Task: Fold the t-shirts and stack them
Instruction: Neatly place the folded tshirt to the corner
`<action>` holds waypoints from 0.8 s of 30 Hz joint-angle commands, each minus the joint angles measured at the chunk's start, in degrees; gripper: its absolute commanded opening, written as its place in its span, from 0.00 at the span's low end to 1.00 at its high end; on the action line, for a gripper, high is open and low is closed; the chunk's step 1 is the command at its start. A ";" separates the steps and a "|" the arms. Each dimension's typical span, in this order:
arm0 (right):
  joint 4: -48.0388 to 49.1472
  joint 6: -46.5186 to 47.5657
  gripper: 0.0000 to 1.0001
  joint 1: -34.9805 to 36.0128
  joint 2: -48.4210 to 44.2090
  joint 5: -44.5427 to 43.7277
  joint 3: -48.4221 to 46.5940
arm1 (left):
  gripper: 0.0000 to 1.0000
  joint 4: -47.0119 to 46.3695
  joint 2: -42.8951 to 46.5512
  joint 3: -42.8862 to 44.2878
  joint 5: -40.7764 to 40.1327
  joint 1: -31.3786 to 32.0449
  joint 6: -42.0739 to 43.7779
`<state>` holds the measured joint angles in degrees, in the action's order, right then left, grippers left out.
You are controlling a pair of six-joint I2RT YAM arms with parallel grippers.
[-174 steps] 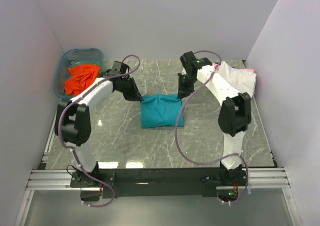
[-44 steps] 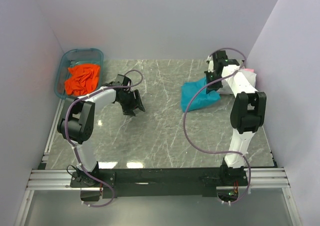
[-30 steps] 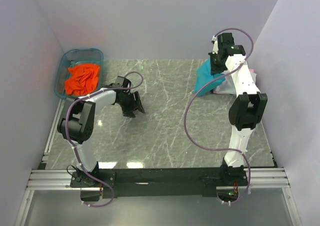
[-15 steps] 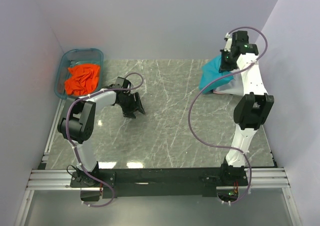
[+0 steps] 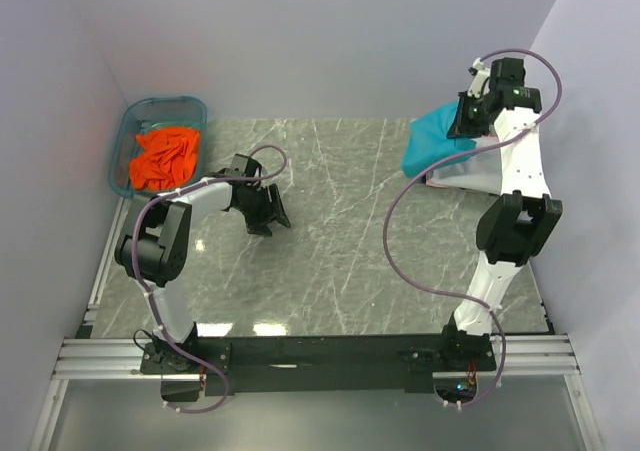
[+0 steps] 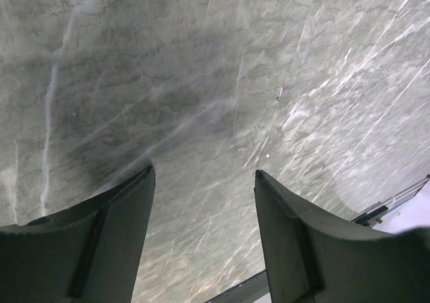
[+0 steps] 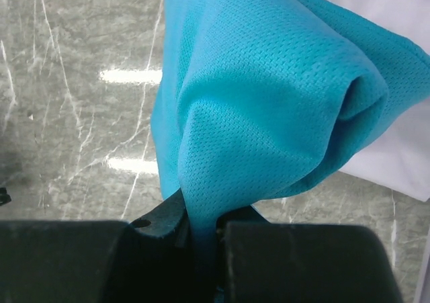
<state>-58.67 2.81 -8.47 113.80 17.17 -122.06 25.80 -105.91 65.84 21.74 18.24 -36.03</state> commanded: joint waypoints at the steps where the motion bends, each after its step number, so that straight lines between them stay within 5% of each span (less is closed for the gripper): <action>1: 1.72 0.00 0.00 -1.64 -2.97 2.08 -2.66 | 0.67 -1.02 0.00 -0.63 0.59 0.04 -0.27; 24: 1.81 -0.17 0.00 -9.81 11.70 -0.47 -8.54 | 0.67 2.93 0.00 2.00 -0.64 0.13 0.43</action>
<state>-58.26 2.79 -17.54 124.44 17.96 -126.72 26.55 -105.91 66.00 21.65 18.24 -36.21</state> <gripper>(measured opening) 0.124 0.668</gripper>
